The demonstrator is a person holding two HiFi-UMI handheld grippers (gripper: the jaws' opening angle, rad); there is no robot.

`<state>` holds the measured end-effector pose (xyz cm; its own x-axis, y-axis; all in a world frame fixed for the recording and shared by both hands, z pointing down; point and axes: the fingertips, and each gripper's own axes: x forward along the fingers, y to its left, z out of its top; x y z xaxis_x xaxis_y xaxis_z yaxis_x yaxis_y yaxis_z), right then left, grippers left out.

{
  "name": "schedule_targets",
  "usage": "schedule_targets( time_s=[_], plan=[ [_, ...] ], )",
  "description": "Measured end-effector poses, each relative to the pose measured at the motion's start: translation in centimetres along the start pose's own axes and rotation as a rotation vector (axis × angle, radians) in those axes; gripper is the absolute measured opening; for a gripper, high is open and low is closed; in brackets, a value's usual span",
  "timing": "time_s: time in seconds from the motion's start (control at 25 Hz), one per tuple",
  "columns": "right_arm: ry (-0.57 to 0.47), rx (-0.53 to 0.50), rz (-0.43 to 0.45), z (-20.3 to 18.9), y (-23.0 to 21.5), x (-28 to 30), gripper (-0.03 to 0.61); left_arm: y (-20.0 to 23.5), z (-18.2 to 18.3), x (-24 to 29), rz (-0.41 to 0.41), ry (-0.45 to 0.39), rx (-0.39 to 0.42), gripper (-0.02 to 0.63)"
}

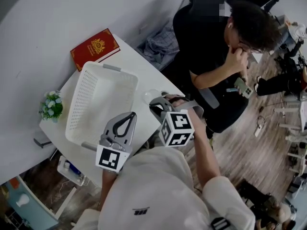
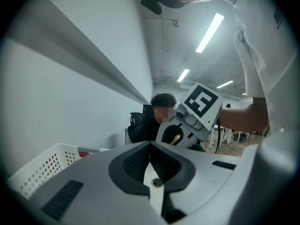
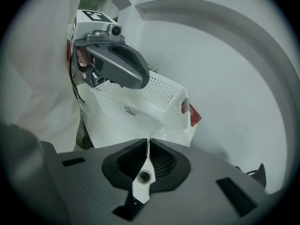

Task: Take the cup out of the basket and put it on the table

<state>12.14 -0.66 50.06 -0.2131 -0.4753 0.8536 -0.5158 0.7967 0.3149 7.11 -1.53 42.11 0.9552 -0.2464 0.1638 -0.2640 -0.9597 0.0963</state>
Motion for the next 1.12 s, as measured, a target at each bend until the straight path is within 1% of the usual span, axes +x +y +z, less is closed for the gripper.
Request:
schedule_targets(
  time_s=[0.24, 0.48, 0.8, 1.12],
  plan=[
    [0.009, 0.043, 0.018, -1.4, 0.9, 1.0, 0.026, -0.3, 0.1, 0.6, -0.01, -0.011, -0.038, 0.009],
    [0.022, 0.085, 0.026, -2.8, 1.5, 2.3, 0.026, -0.9, 0.0, 1.3, -0.031, -0.011, -0.048, 0.009],
    [0.069, 0.111, 0.05, -5.6, 2.6, 4.9, 0.026, -2.4, -0.4, 2.4, -0.065, 0.002, -0.069, 0.009],
    [0.098, 0.134, 0.079, -7.5, 4.0, 7.1, 0.026, -2.9, -1.2, 3.0, -0.076, 0.019, -0.084, 0.009]
  ],
)
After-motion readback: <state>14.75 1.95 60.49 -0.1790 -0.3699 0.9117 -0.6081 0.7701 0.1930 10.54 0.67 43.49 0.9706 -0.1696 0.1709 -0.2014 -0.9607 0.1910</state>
